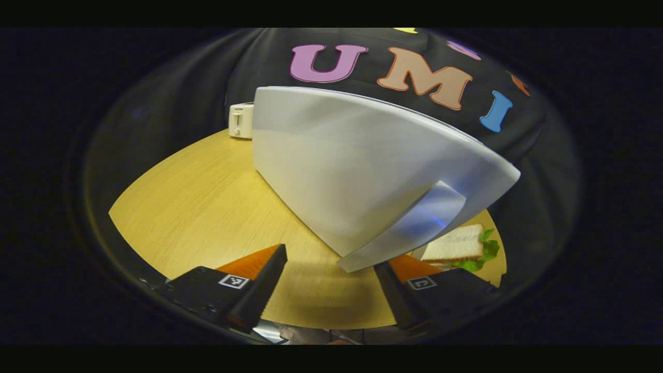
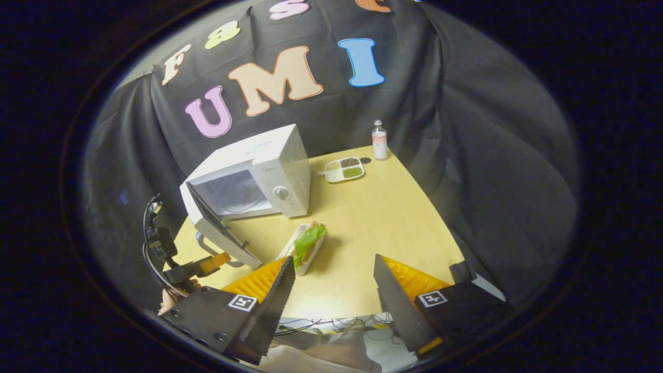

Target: Open the microwave oven with the left hand, put the food in, and close the microwave oven.

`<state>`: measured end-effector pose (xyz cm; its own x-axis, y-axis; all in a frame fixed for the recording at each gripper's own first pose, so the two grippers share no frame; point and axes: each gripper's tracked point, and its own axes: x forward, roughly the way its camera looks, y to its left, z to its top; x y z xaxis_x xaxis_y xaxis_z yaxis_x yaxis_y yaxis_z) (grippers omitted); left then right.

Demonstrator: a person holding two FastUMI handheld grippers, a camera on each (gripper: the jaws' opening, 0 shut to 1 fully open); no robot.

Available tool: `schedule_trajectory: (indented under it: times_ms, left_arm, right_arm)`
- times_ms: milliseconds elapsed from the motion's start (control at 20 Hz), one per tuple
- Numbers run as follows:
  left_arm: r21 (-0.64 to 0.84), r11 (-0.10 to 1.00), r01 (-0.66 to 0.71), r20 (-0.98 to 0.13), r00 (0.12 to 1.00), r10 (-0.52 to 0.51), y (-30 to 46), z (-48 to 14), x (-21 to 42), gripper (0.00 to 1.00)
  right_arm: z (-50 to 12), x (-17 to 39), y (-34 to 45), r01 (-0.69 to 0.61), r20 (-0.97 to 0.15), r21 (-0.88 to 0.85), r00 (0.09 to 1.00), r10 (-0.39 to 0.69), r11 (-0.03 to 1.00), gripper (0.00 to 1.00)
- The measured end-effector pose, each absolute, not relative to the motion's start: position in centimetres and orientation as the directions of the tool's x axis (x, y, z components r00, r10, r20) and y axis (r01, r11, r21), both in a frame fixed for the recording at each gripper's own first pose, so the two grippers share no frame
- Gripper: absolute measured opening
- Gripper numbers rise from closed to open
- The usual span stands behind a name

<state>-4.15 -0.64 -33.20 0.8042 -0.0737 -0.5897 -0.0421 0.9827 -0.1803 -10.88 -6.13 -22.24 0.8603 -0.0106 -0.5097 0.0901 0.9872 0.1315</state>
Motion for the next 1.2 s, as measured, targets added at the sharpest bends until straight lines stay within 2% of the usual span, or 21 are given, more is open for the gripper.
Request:
schedule_trajectory:
  times_ms: [50, 200, 250, 300, 500, 550, 650, 700, 750, 800, 900, 950, 1000, 1100, 1150, 1200]
  left_arm:
    - [-0.186, 0.982, -0.038, -0.598, 0.798, -0.082, 0.0, -33.1, -4.7, 1.0]
    - [-0.173, 0.985, -0.013, -0.603, 0.792, -0.095, 2.0, -32.5, -5.9, 1.0]
    - [-0.166, 0.986, -0.005, -0.604, 0.791, -0.098, 2.5, -32.4, -6.1, 1.0]
    - [-0.163, 0.987, -0.001, -0.603, 0.792, -0.099, 3.2, -32.2, -6.5, 1.0]
    - [-0.165, 0.986, -0.003, -0.587, 0.804, -0.096, 6.8, -30.9, -8.1, 1.0]
    - [-0.164, 0.986, -0.008, -0.584, 0.807, -0.09, 7.8, -30.7, -8.4, 1.0]
    - [-0.159, 0.987, -0.023, -0.576, 0.814, -0.074, 10.1, -30.2, -9.0, 1.0]
    - [-0.16, 0.986, -0.037, -0.573, 0.817, -0.062, 11.2, -30.2, -9.3, 1.0]
    - [-0.165, 0.985, -0.056, -0.571, 0.82, -0.049, 12.4, -30.1, -9.7, 1.0]
    - [-0.176, 0.982, -0.073, -0.568, 0.822, -0.04, 13.5, -30.0, -10.0, 1.0]
    - [-0.182, 0.978, -0.1, -0.564, 0.825, -0.021, 15.8, -29.9, -10.9, 0.99]
    - [-0.176, 0.978, -0.109, -0.56, 0.828, -0.008, 17.0, -29.7, -11.1, 0.99]
    - [-0.165, 0.98, -0.115, -0.557, 0.83, 0.004, 17.9, -29.6, -11.4, 0.99]
    - [-0.157, 0.981, -0.113, -0.555, 0.832, 0.006, 19.0, -29.5, -11.7, 0.99]
    - [-0.158, 0.981, -0.109, -0.555, 0.832, 0.003, 19.2, -29.4, -11.8, 0.99]
    - [-0.157, 0.982, -0.105, -0.555, 0.832, 0.0, 19.5, -29.5, -12.2, 0.98]
  right_arm:
    - [-22.2, -11.2, -5.5, 0.096, -0.511, 0.135, 0.86, -0.014, 0.986, 0.97]
    - [-21.8, -12.1, -3.0, 0.093, -0.504, 0.156, 0.864, -0.002, 0.983, 0.97]
    - [-22.0, -12.4, -2.4, 0.096, -0.504, 0.157, 0.864, -0.004, 0.983, 0.89]
    - [-22.2, -12.6, -1.7, 0.1, -0.505, 0.158, 0.863, -0.006, 0.982, 0.97]
    - [-22.7, -13.3, 0.9, 0.104, -0.507, 0.165, 0.862, -0.006, 0.981, 0.96]
    - [-22.8, -13.3, 1.4, 0.105, -0.507, 0.166, 0.862, -0.007, 0.981, 0.88]
    - [-22.9, -13.4, 2.5, 0.108, -0.504, 0.163, 0.864, -0.011, 0.981, 0.88]
    - [-22.8, -13.4, 2.9, 0.107, -0.501, 0.162, 0.865, -0.012, 0.981, 0.96]
    - [-22.7, -13.4, 3.4, 0.107, -0.497, 0.16, 0.867, -0.014, 0.981, 0.96]
    - [-22.7, -13.5, 3.7, 0.109, -0.495, 0.157, 0.869, -0.017, 0.982, 0.88]
    - [-22.8, -13.4, 4.5, 0.116, -0.49, 0.156, 0.871, -0.025, 0.981, 0.88]
    - [-22.7, -13.4, 4.9, 0.118, -0.487, 0.159, 0.873, -0.026, 0.98, 0.96]
    - [-22.7, -13.3, 5.3, 0.119, -0.484, 0.163, 0.874, -0.025, 0.979, 0.89]
    - [-22.8, -13.4, 6.2, 0.122, -0.482, 0.162, 0.876, -0.029, 0.979, 0.88]
    - [-23.0, -13.4, 6.3, 0.125, -0.484, 0.156, 0.874, -0.034, 0.98, 0.96]
    - [-23.2, -13.5, 6.5, 0.129, -0.486, 0.152, 0.873, -0.039, 0.98, 0.96]
